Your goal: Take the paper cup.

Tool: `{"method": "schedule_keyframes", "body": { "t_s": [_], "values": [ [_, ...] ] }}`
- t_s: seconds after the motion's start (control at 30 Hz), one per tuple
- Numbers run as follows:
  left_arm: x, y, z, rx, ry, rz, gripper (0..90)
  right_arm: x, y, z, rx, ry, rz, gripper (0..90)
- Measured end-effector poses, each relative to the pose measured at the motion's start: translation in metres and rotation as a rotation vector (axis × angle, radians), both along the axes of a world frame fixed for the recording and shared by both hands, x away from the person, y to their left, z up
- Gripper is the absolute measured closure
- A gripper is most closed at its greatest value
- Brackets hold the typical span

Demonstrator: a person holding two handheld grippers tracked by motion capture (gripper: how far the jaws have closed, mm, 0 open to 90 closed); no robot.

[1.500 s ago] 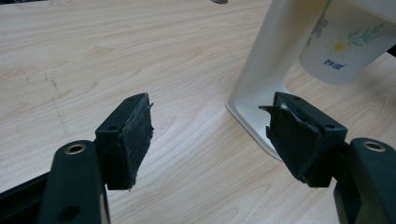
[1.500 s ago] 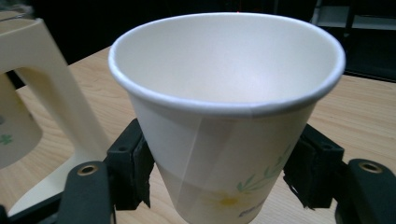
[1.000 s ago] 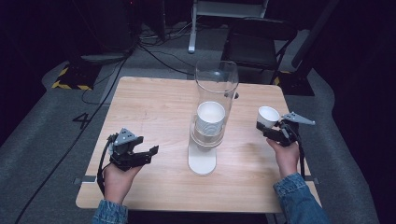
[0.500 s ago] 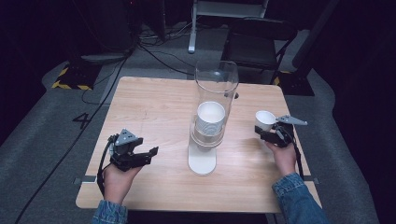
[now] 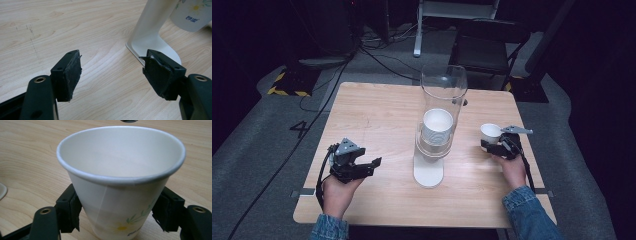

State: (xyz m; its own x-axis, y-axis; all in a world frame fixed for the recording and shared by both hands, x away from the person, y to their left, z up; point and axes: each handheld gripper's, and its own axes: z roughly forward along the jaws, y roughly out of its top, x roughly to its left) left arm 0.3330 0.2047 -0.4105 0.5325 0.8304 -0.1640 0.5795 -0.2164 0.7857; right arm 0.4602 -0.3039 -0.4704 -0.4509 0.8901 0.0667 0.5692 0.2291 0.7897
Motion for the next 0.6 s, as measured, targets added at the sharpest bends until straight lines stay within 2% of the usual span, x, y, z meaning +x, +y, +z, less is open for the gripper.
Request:
{"method": "schedule_keyframes", "body": {
  "t_s": [0.23, 0.6],
  "values": [
    [0.0006, 0.0004, -0.0002, -0.005, 0.004, 0.001, 30.3, 0.0006, 0.0024, -0.0051, -0.036, 0.022, 0.029, 31.9],
    [0.001, -0.0009, -0.0007, -0.004, 0.008, -0.001, 30.4, 0.0003, 0.0032, -0.0077, -0.048, 0.047, 0.042, 30.8]
  ]
}}
